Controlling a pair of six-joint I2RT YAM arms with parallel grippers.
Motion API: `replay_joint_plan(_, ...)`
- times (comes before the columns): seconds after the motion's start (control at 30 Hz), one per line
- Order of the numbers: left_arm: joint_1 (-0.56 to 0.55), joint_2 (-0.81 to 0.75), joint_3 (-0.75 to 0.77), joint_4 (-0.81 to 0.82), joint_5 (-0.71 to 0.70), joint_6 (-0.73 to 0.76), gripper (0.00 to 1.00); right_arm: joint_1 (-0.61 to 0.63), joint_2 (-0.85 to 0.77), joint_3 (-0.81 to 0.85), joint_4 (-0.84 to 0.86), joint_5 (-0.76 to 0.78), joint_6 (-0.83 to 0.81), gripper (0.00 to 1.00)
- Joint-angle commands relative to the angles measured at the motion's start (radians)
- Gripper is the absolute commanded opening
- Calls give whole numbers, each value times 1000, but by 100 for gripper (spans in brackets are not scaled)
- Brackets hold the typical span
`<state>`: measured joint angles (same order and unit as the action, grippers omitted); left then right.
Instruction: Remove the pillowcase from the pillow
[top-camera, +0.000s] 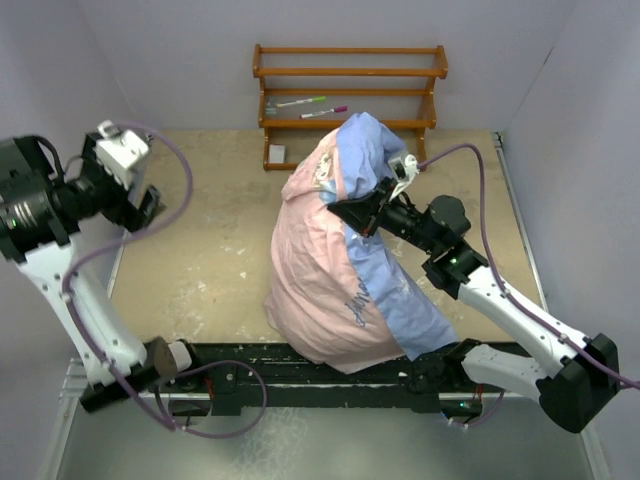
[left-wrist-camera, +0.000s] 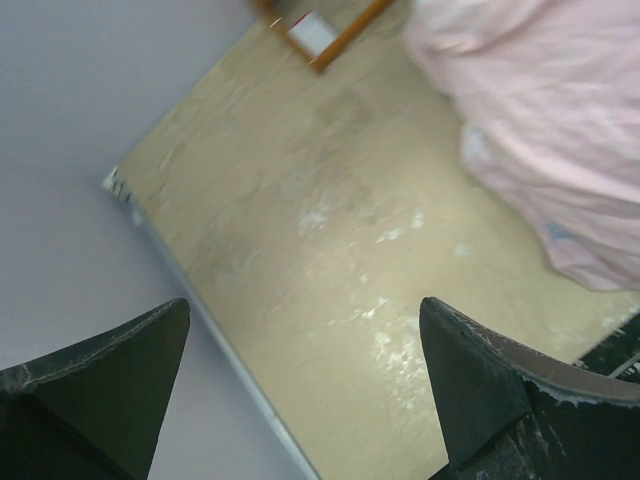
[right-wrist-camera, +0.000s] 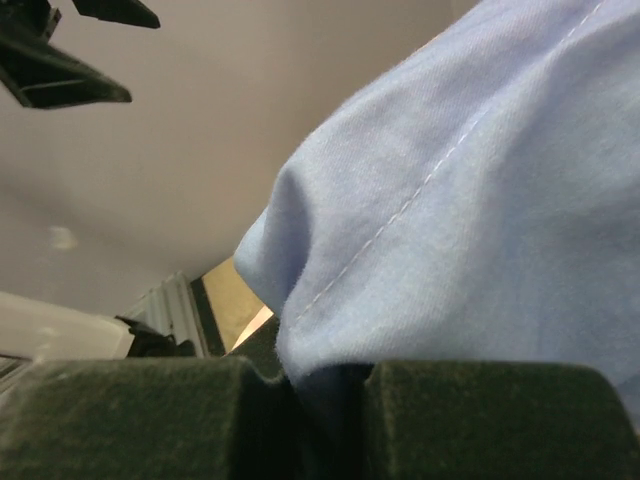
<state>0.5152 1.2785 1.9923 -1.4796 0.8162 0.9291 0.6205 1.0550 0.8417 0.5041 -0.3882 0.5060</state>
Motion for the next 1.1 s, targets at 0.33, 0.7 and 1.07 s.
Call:
replay_joint_plan(0.33,-170,-3,74,-68,158,75,99,83,159,570,-159,-318,-279,0)
replay_joint_plan(0.7,-183,-43,104,-70,183,151,99,147,131,682,-522,-240,-719,0)
replay_joint_plan(1.07,-269,-136,-220,-70,250,188,100,220,93,618,-612,-165,-831,0)
